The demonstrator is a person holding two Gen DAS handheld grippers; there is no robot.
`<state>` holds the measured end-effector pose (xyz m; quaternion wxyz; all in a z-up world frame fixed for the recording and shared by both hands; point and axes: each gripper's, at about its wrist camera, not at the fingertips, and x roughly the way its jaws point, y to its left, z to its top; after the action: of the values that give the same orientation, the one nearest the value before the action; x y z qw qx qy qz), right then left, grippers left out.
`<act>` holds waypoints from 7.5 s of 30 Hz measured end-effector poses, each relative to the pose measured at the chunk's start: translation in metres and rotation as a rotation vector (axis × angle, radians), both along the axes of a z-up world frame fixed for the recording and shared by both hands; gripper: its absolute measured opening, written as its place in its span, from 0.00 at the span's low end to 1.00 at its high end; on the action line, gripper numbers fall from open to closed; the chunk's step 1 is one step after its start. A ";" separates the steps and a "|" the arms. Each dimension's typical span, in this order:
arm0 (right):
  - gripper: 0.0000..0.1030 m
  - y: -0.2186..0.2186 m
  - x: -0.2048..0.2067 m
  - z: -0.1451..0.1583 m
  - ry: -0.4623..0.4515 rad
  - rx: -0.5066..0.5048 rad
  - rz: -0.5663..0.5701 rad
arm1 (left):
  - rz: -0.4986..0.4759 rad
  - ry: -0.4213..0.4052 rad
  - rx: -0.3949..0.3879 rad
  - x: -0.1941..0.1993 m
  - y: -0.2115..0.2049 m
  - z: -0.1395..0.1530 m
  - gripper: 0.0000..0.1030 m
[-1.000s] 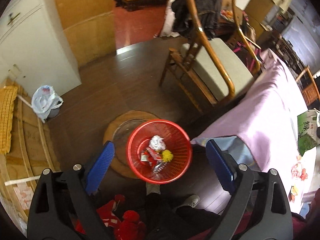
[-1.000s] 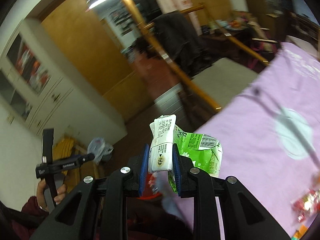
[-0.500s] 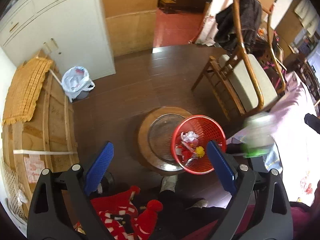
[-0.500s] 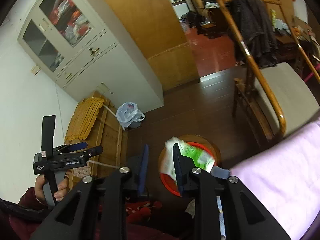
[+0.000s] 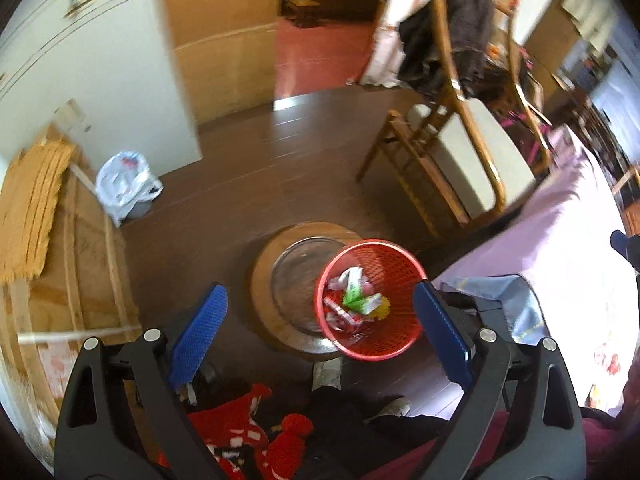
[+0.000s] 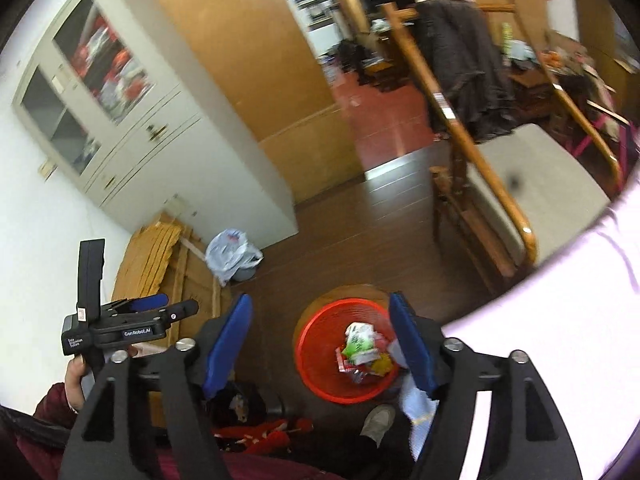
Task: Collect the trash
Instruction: 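Move both open tools back toward the table, then grasp the pink-labeled clear plastic wrapper with the left tool, then grasp the red shredded tassel with the right tool, then carry the wrapper with the left tool while the right tool carries the tassel, release both into the wastebasket, then move both open tools back over the trash on the table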
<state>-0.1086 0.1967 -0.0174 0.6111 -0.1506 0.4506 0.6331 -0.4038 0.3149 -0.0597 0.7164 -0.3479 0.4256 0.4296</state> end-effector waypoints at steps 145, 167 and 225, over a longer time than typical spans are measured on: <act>0.26 -0.138 0.124 -0.017 -0.121 -0.019 -0.353 | -0.233 -0.022 -0.069 0.133 -0.023 -0.025 0.84; 0.30 0.038 -0.040 -0.012 -0.123 -0.012 0.276 | 0.160 0.040 -0.047 -0.041 -0.006 -0.015 0.86; 0.62 -0.332 0.143 -0.036 -0.051 -0.016 -0.847 | -0.894 0.044 0.021 0.342 -0.174 -0.022 0.90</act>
<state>0.0342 -0.1351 -0.0531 0.8269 0.0275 0.4625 0.3187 -0.0622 0.1413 -0.0818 0.8259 -0.1130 0.5450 0.0893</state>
